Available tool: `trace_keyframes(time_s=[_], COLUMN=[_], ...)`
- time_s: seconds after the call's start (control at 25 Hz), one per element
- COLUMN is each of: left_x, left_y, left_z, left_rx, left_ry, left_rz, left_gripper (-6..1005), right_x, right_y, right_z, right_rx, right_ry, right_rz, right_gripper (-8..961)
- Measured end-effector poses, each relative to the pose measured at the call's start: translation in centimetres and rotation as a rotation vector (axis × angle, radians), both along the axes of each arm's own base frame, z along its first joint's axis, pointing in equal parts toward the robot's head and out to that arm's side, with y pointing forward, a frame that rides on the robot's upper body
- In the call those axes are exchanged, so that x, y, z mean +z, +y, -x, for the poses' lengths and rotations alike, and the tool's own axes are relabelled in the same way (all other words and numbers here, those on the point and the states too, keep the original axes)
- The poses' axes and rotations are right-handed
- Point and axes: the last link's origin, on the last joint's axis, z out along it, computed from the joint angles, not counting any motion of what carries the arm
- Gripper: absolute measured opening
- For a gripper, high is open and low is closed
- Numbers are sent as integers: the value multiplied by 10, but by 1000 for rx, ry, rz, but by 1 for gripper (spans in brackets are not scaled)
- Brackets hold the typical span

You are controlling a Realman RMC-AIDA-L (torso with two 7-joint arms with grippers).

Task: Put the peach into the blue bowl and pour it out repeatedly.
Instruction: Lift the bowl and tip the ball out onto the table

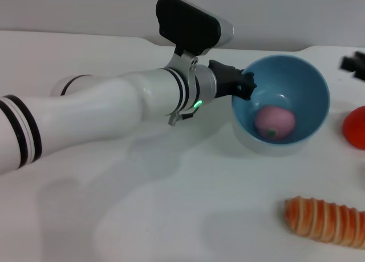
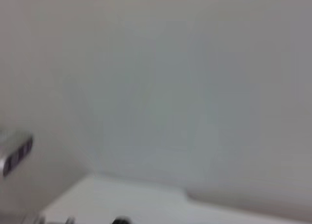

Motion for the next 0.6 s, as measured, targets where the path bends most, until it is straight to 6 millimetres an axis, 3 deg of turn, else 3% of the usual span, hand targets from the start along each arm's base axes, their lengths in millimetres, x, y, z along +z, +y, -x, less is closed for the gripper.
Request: trace_keyframes(time_s=[0.28,0.36,0.4,0.6], left_x=[14,15,16,17], left_y=[20,24,26,30], left_z=[-21,-31,-37,-68], left_rx=[-104,-156,-190,-381], left_ry=[61,87,106,193], left_rz=[-26,-34,-40,-76], left_gripper=[0,0,0,0], right_x=[27,23,23,7], right_y=[-71,-110,-110,-160], right_z=[-76,-103,-103,-131], right_rx=[-180,-246,-246,-362], right_ry=[113,143,143,159], right_rz=[-234,-337,-337,-475], right_gripper=[467,467,467,467])
